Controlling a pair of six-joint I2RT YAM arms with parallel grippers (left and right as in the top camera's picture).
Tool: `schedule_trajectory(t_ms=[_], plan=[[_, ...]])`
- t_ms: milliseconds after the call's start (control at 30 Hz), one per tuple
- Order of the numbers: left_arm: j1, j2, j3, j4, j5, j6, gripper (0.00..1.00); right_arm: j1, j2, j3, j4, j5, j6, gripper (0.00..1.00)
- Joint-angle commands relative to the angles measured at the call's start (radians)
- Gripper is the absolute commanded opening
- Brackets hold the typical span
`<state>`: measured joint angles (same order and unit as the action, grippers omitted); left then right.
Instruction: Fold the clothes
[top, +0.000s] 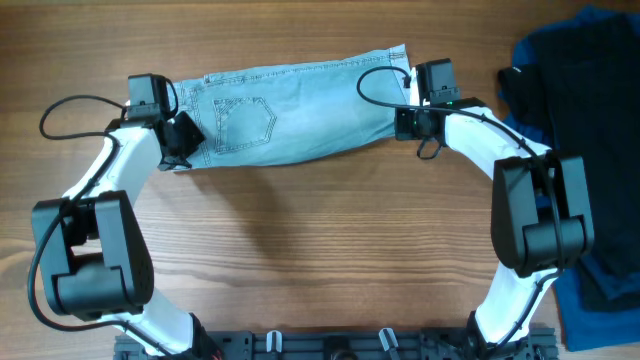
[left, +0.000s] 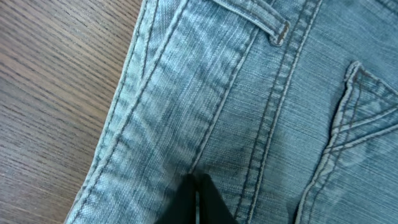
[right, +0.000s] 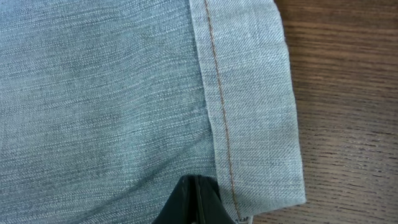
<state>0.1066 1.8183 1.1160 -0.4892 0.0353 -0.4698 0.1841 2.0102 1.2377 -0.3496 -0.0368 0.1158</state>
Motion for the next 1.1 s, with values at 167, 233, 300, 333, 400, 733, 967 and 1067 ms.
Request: schedule_trajectory(t_ms=[167,233,300,333,400,733,967,1067], plan=[[0.000,-0.110,0.011,-0.005,0.051,0.024,0.04,0.004,-0.211,0.088,-0.176,-0.181,-0.038,0.04],[0.000,-0.154,0.011,-0.005,0.135,0.024,0.04,0.018,-0.299,0.089,-0.173,-0.270,-0.032,0.04],[0.000,-0.191,0.011,-0.005,0.237,0.024,0.04,0.035,-0.354,0.089,-0.167,-0.363,0.019,0.04],[0.000,-0.203,0.011,-0.005,0.280,0.024,0.04,0.042,-0.364,0.089,-0.163,-0.409,0.047,0.04],[0.000,-0.210,0.011,-0.005,0.361,0.024,0.04,0.060,-0.359,0.085,-0.144,-0.536,0.081,0.04],[0.003,-0.185,0.010,-0.034,0.293,0.025,0.04,0.192,-0.162,0.082,-0.024,-0.617,0.122,0.04],[0.003,-0.150,0.010,-0.055,0.224,0.029,0.05,0.265,0.037,0.082,0.135,-0.748,0.129,0.04],[0.003,-0.123,0.010,-0.055,0.224,0.044,0.05,0.277,0.113,0.082,0.179,-0.740,0.195,0.04]])
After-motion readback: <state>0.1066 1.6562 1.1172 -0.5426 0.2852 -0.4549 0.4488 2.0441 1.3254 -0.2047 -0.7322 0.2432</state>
